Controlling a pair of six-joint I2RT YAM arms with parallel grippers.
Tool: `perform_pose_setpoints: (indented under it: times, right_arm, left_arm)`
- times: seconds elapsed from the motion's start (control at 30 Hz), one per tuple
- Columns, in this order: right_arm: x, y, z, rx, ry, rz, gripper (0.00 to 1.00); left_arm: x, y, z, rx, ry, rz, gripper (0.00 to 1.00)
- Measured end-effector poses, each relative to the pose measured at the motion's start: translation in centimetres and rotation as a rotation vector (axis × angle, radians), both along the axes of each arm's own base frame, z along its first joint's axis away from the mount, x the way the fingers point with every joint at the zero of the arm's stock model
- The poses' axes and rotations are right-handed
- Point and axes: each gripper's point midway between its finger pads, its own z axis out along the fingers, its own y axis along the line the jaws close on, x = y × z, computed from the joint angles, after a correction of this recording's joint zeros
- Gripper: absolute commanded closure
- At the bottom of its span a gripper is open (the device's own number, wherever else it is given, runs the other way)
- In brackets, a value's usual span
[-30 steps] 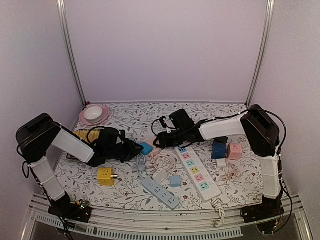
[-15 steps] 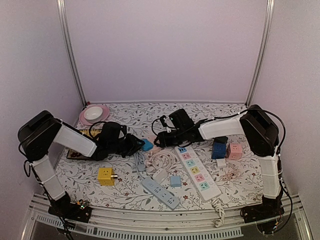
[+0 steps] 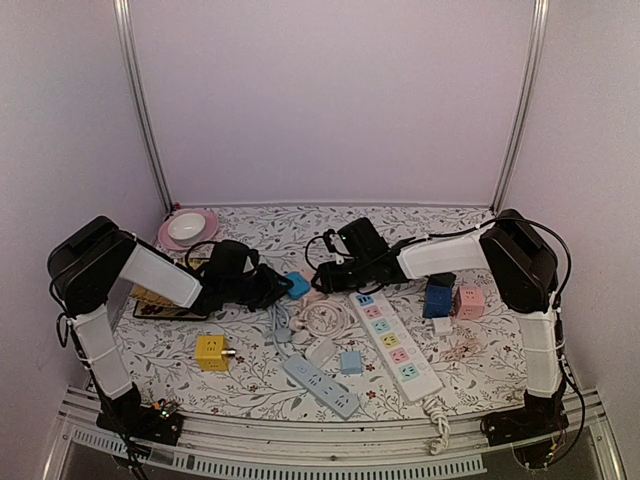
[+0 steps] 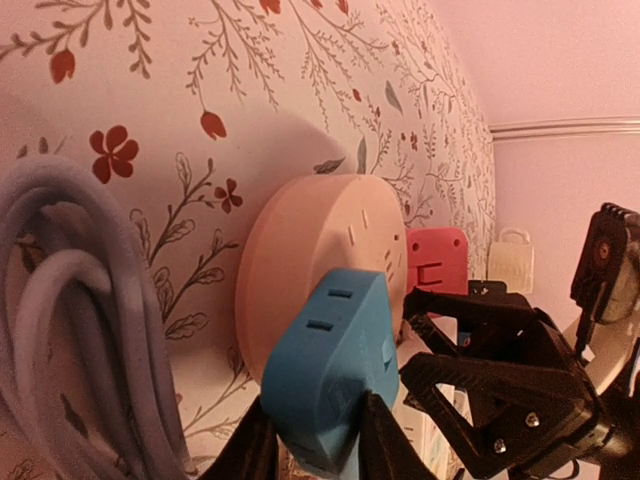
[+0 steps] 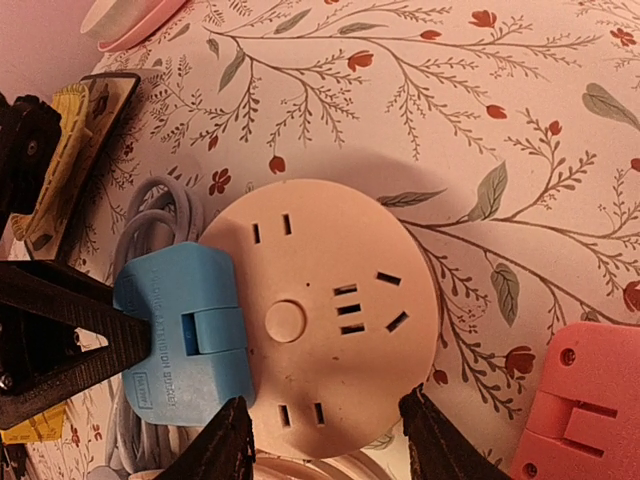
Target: Pull the plug off the socket
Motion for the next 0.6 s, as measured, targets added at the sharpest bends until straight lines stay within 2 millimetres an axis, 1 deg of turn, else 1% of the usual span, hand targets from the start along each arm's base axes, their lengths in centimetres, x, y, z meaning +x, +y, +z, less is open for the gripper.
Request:
perform_pose_setpoints:
  times: [0.07, 0.3, 0.33, 0.4, 0.47, 0.6]
  right_arm:
    - [0.1, -0.1, -0.1, -0.005, -0.002, -0.006, 0.47]
    - [0.2, -0.3, -0.2, -0.016, -0.004, -0.015, 0.48]
    - [0.1, -0.1, -0.1, -0.007, -0.003, -0.007, 0.48]
    - [-0.4, 0.2, -0.1, -0.005, 0.003, 0.008, 0.48]
    - [-0.7, 0.5, -0.1, -0.005, 0.006, 0.016, 0.48]
    - [-0.7, 0.4, -0.2, -0.008, 0.007, 0.014, 0.48]
  left_arm:
    - [0.2, -0.1, 0.3, -0.013, -0.007, 0.002, 0.74]
    - [0.8, -0.8, 1.6, -0.088, -0.035, 0.011, 0.65]
    - [0.8, -1.1, 1.8, -0.106, -0.039, 0.002, 0.63]
    - [0.7, -1.6, 1.9, -0.128, -0.039, -0.012, 0.62]
    - [0.6, -1.9, 1.7, -0.146, -0.034, -0.018, 0.64]
    - [0.7, -2.2, 1.4, -0.173, -0.023, -0.016, 0.75]
